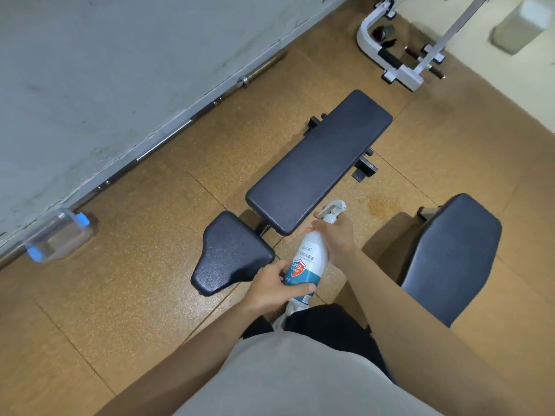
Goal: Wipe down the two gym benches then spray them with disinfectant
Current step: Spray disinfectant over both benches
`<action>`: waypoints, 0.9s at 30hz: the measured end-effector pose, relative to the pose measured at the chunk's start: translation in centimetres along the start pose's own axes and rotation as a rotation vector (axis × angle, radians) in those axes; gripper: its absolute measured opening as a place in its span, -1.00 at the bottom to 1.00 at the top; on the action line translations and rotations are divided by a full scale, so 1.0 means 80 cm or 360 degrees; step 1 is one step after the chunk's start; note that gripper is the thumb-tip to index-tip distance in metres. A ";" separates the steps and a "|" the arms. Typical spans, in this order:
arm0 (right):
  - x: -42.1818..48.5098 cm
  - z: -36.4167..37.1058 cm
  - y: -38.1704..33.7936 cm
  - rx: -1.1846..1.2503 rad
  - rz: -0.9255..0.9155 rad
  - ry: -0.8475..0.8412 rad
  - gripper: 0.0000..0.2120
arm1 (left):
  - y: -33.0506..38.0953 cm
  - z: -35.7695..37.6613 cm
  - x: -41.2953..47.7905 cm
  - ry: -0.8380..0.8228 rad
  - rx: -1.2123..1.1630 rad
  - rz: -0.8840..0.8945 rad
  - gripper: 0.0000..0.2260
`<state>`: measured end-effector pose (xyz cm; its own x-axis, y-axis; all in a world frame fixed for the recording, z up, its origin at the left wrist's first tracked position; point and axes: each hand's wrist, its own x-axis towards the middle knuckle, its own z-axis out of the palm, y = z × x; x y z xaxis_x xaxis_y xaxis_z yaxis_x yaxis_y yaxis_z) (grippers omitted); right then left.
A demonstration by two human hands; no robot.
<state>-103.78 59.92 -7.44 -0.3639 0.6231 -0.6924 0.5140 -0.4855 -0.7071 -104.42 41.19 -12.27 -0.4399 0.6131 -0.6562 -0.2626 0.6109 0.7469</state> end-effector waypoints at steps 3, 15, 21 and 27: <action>0.019 -0.009 -0.020 -0.0089 -0.0113 -0.0002 -0.84 | 0.019 0.008 0.020 0.0049 0.0016 0.0010 -0.31; 0.128 -0.097 -0.094 -0.0399 -0.0514 -0.0603 -0.82 | 0.127 0.110 0.126 0.0281 -0.0227 -0.0075 -0.40; 0.175 -0.159 -0.148 -0.0632 -0.0685 -0.0994 -0.64 | 0.197 0.177 0.162 0.0346 -0.0479 -0.0076 -0.37; 0.205 -0.187 -0.164 -0.0535 -0.0574 -0.0857 -0.82 | 0.236 0.208 0.176 0.0474 -0.0484 -0.0162 -0.34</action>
<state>-104.90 85.66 -7.36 -0.8427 0.2788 -0.4606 0.4694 -0.0387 -0.8822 -101.29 69.69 -9.20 -0.6155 0.3586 -0.7018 -0.5390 0.4582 0.7068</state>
